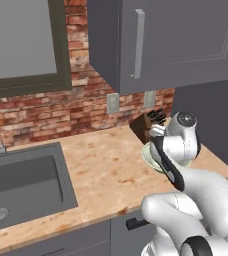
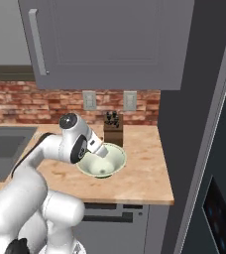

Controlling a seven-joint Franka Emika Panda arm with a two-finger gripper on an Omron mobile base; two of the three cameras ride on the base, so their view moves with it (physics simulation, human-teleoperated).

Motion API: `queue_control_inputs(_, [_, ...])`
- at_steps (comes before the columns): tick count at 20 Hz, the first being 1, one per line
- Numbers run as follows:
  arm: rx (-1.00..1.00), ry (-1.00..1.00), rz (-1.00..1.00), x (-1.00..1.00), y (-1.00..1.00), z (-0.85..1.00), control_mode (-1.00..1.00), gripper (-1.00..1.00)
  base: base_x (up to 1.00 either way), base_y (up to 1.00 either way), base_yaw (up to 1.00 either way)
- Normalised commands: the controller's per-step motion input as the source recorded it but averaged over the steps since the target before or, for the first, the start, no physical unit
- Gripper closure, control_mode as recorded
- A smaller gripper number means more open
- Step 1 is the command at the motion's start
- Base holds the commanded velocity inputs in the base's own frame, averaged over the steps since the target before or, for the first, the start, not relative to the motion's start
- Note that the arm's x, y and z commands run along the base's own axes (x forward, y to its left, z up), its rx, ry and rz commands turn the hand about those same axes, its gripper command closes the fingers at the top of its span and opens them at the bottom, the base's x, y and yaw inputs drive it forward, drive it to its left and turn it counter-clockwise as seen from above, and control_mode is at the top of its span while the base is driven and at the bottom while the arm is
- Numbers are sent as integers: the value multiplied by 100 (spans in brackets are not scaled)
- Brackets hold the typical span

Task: Take the bell pepper, fish, and tangerine from the freezer and place them in the bowl on the counter.

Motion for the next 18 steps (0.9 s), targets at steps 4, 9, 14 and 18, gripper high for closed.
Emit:
queue_control_inputs(4, [0, 11, 0, 87, -1, -78, -100, 100, 0, 0, 0])
queue_control_inputs(9, [0, 11, 0, 61, -8, -53, -100, 100, 0, 0, 0])
queue_control_inputs(14, [0, 6, 0, 22, -26, -47, -100, -100, 0, 0, 0])
queue_control_inputs(18, [0, 0, 0, 1, -11, -7, -100, -100, 0, 0, 0])
